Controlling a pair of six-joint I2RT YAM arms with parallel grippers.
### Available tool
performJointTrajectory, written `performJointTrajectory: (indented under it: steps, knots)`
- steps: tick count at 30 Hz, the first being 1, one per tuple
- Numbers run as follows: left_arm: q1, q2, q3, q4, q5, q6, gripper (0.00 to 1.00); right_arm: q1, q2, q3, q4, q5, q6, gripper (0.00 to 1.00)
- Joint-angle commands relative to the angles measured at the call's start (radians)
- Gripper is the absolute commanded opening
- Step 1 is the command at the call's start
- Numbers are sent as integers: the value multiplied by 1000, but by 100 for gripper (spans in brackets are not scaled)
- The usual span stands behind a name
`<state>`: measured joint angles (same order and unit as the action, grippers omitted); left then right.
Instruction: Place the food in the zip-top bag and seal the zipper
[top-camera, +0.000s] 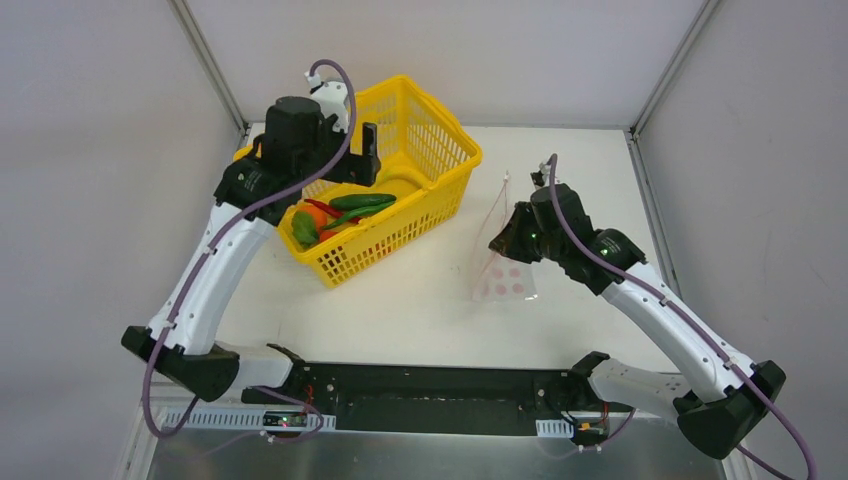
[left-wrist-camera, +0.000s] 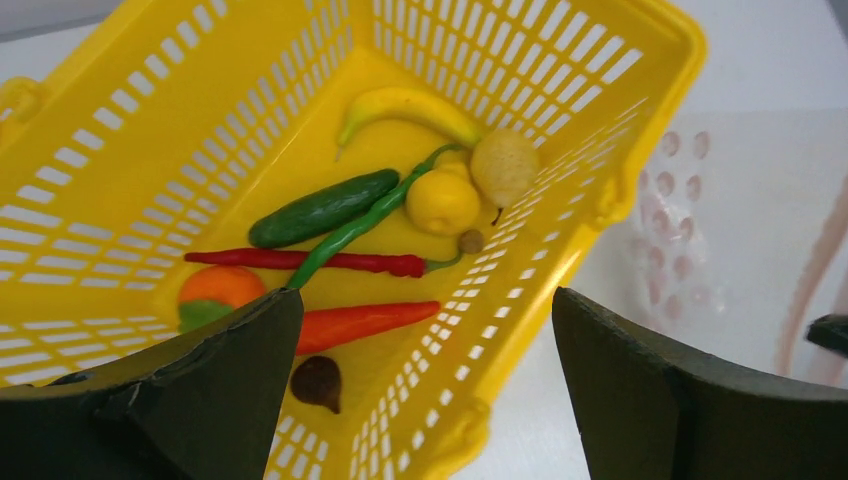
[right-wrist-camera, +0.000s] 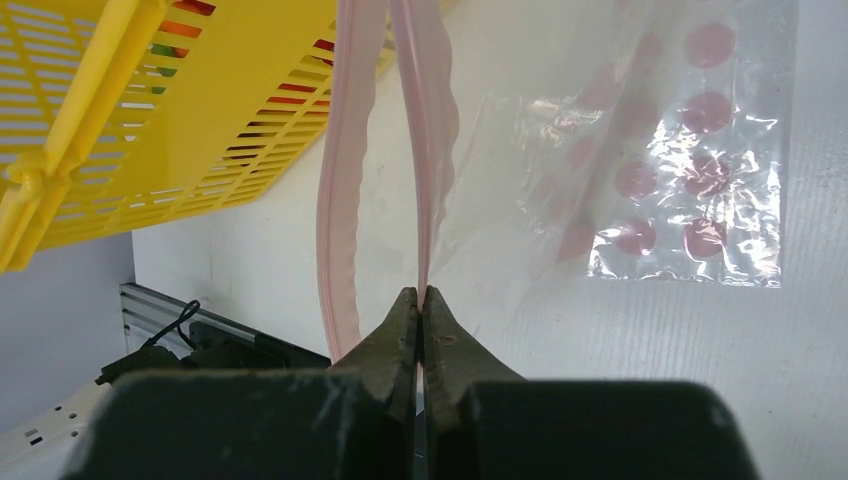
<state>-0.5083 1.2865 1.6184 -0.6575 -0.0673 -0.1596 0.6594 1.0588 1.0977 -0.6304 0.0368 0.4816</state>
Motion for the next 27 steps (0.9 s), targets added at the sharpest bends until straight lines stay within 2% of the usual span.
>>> performJointTrajectory:
  steps: [1,6,8,13,17,22,27]
  knots:
    - [162,126,104,-184,226,226,99,-3,-38,-9,43,-26,-4,0]
    - [330,305,220,-363,564,420,99,-3,-47,-26,64,-63,-7,0]
    - [361,384,266,-434,592,482,99,-3,-48,-28,68,-74,-8,0]
    - [376,558,377,-569,551,480,94,-3,-49,-43,76,-88,-17,0]
    - [341,583,322,-567,566,471,97,-2,-52,-56,78,-87,-23,0]
    - [226,551,214,-537,581,460,95,-4,-61,-67,87,-87,-23,0]
    - [139,509,157,-411,617,337,95,-3,-76,-79,89,-85,-17,0]
